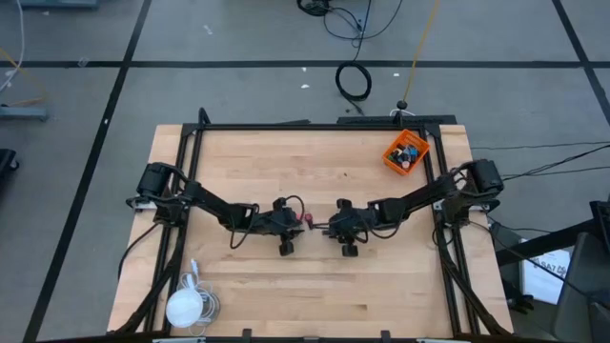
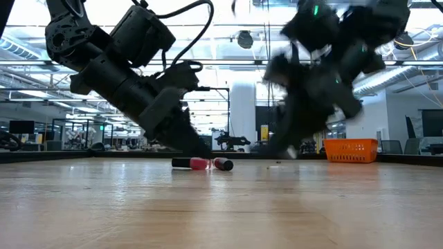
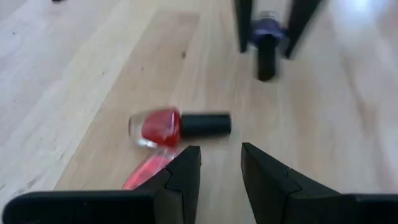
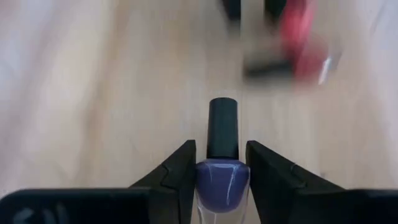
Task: Pick & Place Nail Polish
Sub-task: Put the light purple nail polish bottle into the orange basket
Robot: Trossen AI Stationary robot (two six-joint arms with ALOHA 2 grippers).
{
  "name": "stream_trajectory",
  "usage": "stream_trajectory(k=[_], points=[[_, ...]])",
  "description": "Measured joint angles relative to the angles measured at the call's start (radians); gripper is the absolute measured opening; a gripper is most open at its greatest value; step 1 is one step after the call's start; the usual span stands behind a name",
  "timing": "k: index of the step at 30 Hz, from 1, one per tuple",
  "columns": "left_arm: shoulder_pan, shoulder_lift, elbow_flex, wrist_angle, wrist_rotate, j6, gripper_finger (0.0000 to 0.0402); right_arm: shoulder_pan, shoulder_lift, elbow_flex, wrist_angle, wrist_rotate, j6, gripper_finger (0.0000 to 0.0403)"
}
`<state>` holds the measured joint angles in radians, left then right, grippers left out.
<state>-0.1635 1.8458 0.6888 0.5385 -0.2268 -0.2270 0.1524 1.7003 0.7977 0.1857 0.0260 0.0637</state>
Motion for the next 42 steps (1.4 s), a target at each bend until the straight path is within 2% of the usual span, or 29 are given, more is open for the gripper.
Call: stream_trajectory(k=[2,5,11,16,24,29,34,42], points=[[0.000,0.000,0.000,0.053,0.001,-0.043,0.0115,0.020,-0.041,0.007,0.015,0.029,-0.010,0.0111],[0.000,0.000,0.000,0.152,0.012,-0.137,0.0115,0.056,-0.084,0.005,0.011,0.135,-0.052,0.0110],[0.005,0.000,0.001,0.314,0.028,-0.431,0.0115,0.118,-0.125,0.007,0.003,0.351,-0.142,0.0114],[0.023,0.000,0.035,0.338,0.049,-0.550,0.0131,0.145,-0.124,0.007,0.016,0.447,-0.205,0.0110],[0.029,0.000,0.123,0.253,0.071,-0.561,0.0237,0.147,-0.125,0.007,0.025,0.449,-0.208,0.0115],[0.029,0.000,0.160,0.151,0.065,-0.545,0.0285,0.147,-0.125,0.007,0.033,0.453,-0.219,0.0110],[0.029,0.000,0.168,0.162,0.061,-0.542,0.0304,0.151,-0.125,0.007,0.087,0.496,-0.249,0.0115],[0.032,-0.001,0.168,0.188,0.063,-0.542,0.0291,0.151,-0.125,0.007,0.170,0.503,-0.320,0.0110]])
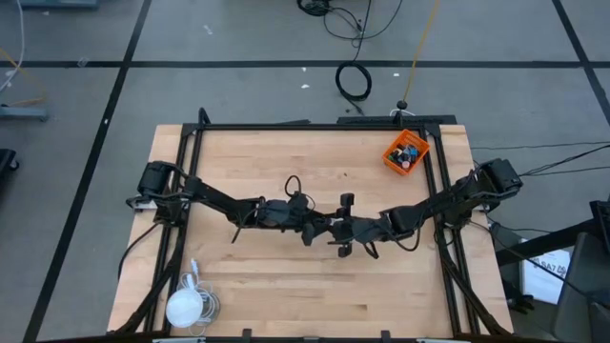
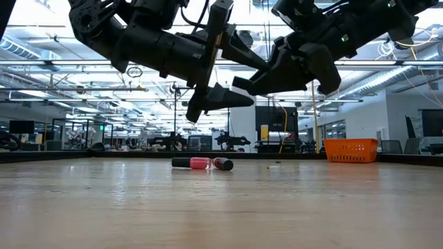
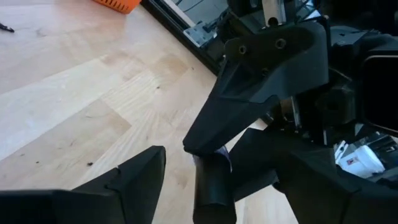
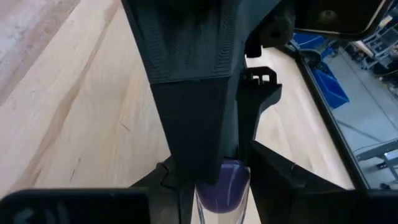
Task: Pick & Place Nail Polish
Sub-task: Put the light purple nail polish bottle into the orange basket
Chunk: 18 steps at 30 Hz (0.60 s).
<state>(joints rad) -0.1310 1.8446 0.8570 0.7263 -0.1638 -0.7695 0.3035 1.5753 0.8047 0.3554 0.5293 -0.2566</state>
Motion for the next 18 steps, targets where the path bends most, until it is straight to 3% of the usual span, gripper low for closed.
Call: stream_trajectory(k=[18], points=[[0.046,0.000,0.000,0.044,0.001,-0.019,0.0210,-0.001,-0.001,0.002,0.081,0.032,-0.101,0.0114]])
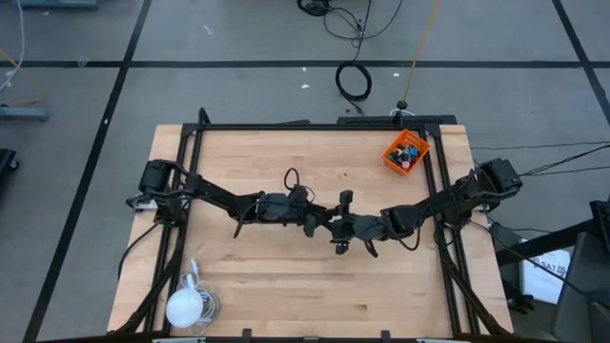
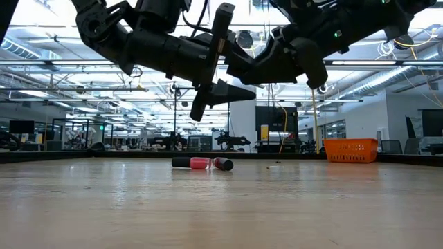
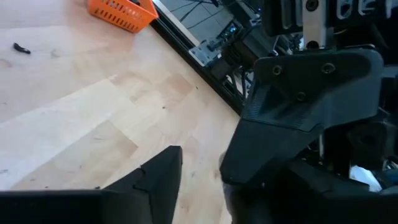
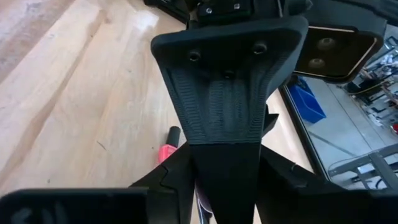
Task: Pick & Place Nail Polish
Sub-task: Put the light purple nail polish bottle into the orange basket
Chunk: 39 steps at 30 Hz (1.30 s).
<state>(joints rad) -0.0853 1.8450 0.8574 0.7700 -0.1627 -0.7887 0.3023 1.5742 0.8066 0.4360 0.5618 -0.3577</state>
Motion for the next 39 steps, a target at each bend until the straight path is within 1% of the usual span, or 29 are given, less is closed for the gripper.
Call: stream_trajectory(k=[3,5,10,15,17,19,22,25,30,36,39], points=[[0.000,0.000,0.000,0.002,0.004,0.001,0.0178,0.000,0.000,0.000,-0.001,-0.001,0.000,0.0110],[0.000,0.000,0.000,0.002,0.005,0.009,0.0149,0.000,0.001,0.000,-0.004,-0.001,0.000,0.0111],[0.000,0.000,0.000,0.014,0.022,0.019,0.0057,0.000,0.001,0.000,-0.014,0.012,0.001,0.0117],[0.002,0.000,0.000,0.015,0.030,0.082,0.0053,0.001,0.001,0.000,-0.027,0.040,-0.003,0.0112],[0.002,0.000,0.001,0.015,0.033,0.111,0.0053,0.004,0.001,0.000,-0.038,0.045,0.009,0.0119],[0.006,0.001,0.001,0.011,0.041,0.160,0.0053,0.011,0.001,0.002,-0.065,0.041,0.070,0.0133],[0.011,0.003,0.001,0.004,0.052,0.238,0.0053,0.031,0.001,0.002,-0.102,0.041,0.229,0.0154],[0.013,0.003,-0.002,-0.005,0.045,0.370,0.0053,0.050,-0.003,0.003,-0.144,0.051,0.346,0.0169],[-0.013,0.003,-0.003,0.007,0.018,0.621,0.0053,0.062,-0.067,-0.002,-0.242,0.016,0.431,0.0175],[-0.102,0.001,-0.002,0.010,-0.028,1.084,0.0053,0.060,-0.199,-0.002,-0.380,-0.001,0.534,0.0164],[-0.155,0.001,-0.002,0.010,-0.072,1.324,0.0053,0.059,-0.243,-0.030,-0.384,0.008,0.579,0.0159]])
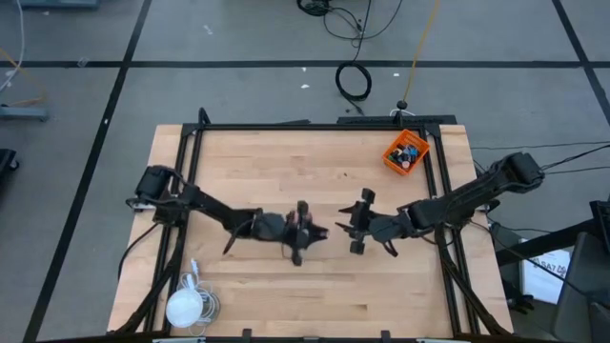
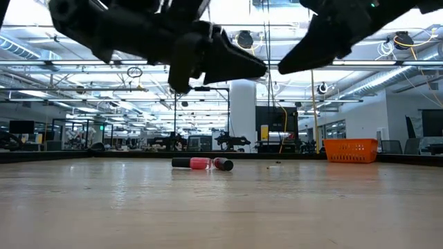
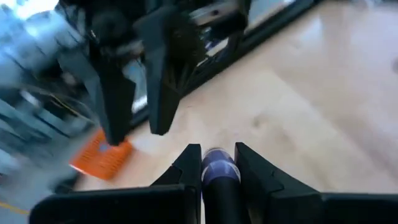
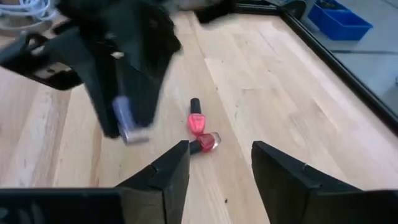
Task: Pick & Place Nail Polish
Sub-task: Put the light purple nail polish bottle into the orange basket
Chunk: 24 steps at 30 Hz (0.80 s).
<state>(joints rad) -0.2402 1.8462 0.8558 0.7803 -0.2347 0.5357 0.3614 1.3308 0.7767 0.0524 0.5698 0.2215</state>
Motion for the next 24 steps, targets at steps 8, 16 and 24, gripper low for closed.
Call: stream_trajectory(k=[8,16,24], points=[[-0.073,0.000,0.001,0.000,-0.226,0.266,0.0063,-0.036,-0.057,-0.159,0.196,0.003,0.034,0.0155],[-0.104,0.000,0.002,-0.003,-0.362,0.337,0.0053,-0.124,-0.091,-0.281,0.348,-0.009,0.154,0.0155],[-0.098,-0.001,0.061,-0.070,-0.372,0.432,0.0055,-0.198,0.006,-0.409,0.938,-0.397,0.193,0.0160]])
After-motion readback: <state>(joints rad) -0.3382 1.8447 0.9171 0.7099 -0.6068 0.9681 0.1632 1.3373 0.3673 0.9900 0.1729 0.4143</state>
